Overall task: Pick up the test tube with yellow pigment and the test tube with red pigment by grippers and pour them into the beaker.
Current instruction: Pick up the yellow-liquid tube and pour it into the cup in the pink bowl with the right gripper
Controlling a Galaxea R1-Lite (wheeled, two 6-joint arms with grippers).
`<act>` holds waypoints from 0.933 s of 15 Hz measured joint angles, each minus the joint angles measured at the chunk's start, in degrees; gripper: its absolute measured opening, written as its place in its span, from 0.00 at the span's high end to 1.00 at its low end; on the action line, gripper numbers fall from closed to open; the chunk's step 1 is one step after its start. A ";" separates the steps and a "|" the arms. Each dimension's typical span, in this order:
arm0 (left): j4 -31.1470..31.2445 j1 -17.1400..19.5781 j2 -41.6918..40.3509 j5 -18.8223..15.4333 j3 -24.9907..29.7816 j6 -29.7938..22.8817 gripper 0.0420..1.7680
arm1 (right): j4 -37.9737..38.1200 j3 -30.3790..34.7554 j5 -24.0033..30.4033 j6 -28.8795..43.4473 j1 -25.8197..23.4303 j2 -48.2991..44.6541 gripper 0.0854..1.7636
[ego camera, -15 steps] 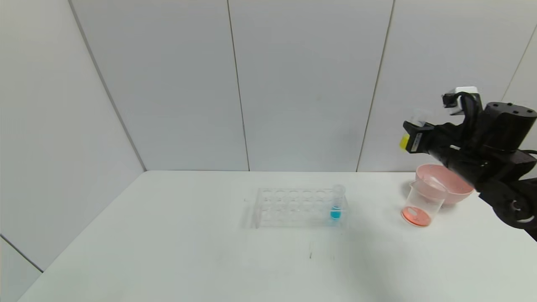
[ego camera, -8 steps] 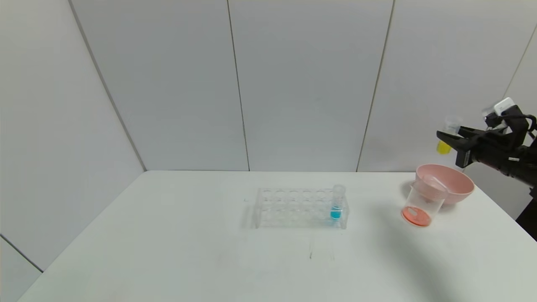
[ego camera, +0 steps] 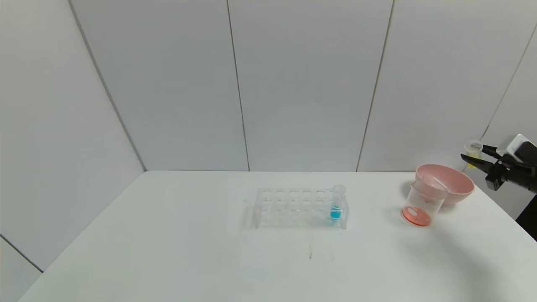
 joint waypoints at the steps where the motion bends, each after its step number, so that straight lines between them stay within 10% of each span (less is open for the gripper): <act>1: -0.02 0.00 0.00 0.00 0.00 0.00 0.00 | -0.02 -0.04 0.24 -2.79 -0.24 0.33 0.76; 14: -0.02 0.00 0.00 0.00 0.00 0.00 0.00 | -0.77 0.62 0.15 -24.62 2.27 1.05 0.76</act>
